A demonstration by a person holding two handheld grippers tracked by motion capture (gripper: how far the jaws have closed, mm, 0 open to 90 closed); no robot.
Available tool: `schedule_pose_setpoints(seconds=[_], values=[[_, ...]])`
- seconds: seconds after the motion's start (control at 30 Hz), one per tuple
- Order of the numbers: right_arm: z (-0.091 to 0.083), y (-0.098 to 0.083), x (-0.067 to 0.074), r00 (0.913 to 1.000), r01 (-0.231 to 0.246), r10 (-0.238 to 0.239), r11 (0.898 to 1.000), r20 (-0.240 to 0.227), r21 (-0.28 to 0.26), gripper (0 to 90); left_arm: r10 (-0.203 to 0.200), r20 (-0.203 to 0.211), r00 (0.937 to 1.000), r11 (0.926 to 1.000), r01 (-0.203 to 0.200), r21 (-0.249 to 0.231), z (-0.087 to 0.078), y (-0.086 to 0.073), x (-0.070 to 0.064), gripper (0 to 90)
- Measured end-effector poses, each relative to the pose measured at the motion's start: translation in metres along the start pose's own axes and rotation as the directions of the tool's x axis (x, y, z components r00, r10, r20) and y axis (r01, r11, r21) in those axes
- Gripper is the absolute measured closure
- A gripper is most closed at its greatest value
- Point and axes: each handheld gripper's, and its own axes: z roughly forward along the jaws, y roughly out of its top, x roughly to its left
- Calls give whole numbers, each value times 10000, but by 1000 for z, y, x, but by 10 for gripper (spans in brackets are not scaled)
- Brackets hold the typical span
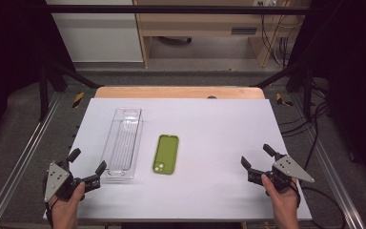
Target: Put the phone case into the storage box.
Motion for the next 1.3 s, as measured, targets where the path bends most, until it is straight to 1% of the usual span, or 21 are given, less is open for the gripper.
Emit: schedule_pose_setpoints(seconds=[0.17, 0.23, 0.33, 0.4, 0.43, 0.47, 0.57, 0.6, 0.63, 0.67, 0.7, 0.73, 0.77, 0.8, 0.87, 0.9, 0.97, 1.0, 1.03, 1.17, 1.3], values=[[0, 0, 1, 9998, -198, 198, 9997, -25, 155, 81, 56, 13, 10000, 10000, -56, 45, 0, 0, -1, 8], [1, 0, 1, 9998, -163, 160, 9998, 151, 144, 60, 40, -8, 10000, 10000, -40, 57, 0, 0, 0, 8], [2, -1, 1, 9995, -258, 252, 9993, 213, 286, 58, -25, -13, 10000, 10000, 25, 83, -1, -1, 0, 8], [4, -1, 2, 9995, -192, 182, 9991, 253, 385, 58, -3, 1, 10000, 9999, 3, 110, -1, -1, -1, 8], [7, -2, 4, 9997, -166, 155, 9982, 194, 576, 61, 32, 3, 10000, 9999, -32, 137, -1, -1, -2, 8], [7, -2, 4, 9997, -166, 155, 9982, 194, 576, 61, 32, 3, 10000, 9999, -32, 137, -1, -1, -2, 8], [16, -1, 8, 9999, 121, -118, 9951, -43, 976, 82, 44, -53, 10000, 9998, -43, 183, -3, -2, -3, 8], [19, 0, 9, 9996, 239, -224, 9935, -150, 1109, 111, 26, -68, 10000, 9999, -25, 166, -3, -2, -3, 9], [26, 3, 11, 9988, 435, -400, 9877, -266, 1499, 187, 33, -78, 10000, 9999, -32, 154, -5, -1, -2, 9], [26, 3, 11, 9988, 435, -400, 9877, -266, 1499, 187, 33, -78, 10000, 9999, -32, 154, -5, -1, -2, 9], [31, 6, 12, 9967, 694, -613, 9832, -526, 1687, 270, 13, -82, 10000, 9999, -12, 140, -5, -1, -2, 9], [31, 6, 12, 9967, 694, -613, 9832, -526, 1687, 270, 7, -82, 10000, 9999, -6, 147, -5, -1, -2, 9], [37, 11, 13, 9952, 883, -785, 9775, -581, 1916, 336, -27, -100, 9999, 9999, 28, 138, -5, -1, -1, 9], [37, 11, 13, 9952, 883, -785, 9775, -581, 1916, 336, -27, -100, 9999, 9999, 28, 138, -5, -1, -1, 9], [40, 15, 13, 9949, 883, -770, 9768, -652, 1948, 399, -57, -90, 9999, 9999, 58, 123, -5, -1, -1, 9], [44, 19, 13, 9931, 1017, -879, 9752, -779, 1965, 429, -57, -85, 9999, 9999, 58, 130, -5, -1, -1, 9], [46, 20, 14, 9926, 1006, -847, 9752, -875, 1971, 443, -41, -107, 9999, 9999, 43, 145, -6, -1, -1, 9], [48, 22, 16, 9899, 1159, -966, 9731, -1038, 1989, 462, -77, -147, 9999, 9999, 79, 144, -6, -2, -1, 11], [50, 23, 16, 9890, 1205, -998, 9715, -1089, 2040, 464, -83, -151, 9999, 9999, 85, 149, -6, -2, 0, 11], [53, 24, 19, 9872, 1258, -1017, 9697, -1226, 2092, 500, -116, -171, 9998, 9998, 118, 149, -6, -2, 0, 11], [57, 26, 22, 9849, 1348, -1073, 9675, -1355, 2140, 561, -93, -172, 9998, 9998, 95, 154, -6, -2, -1, 12]])
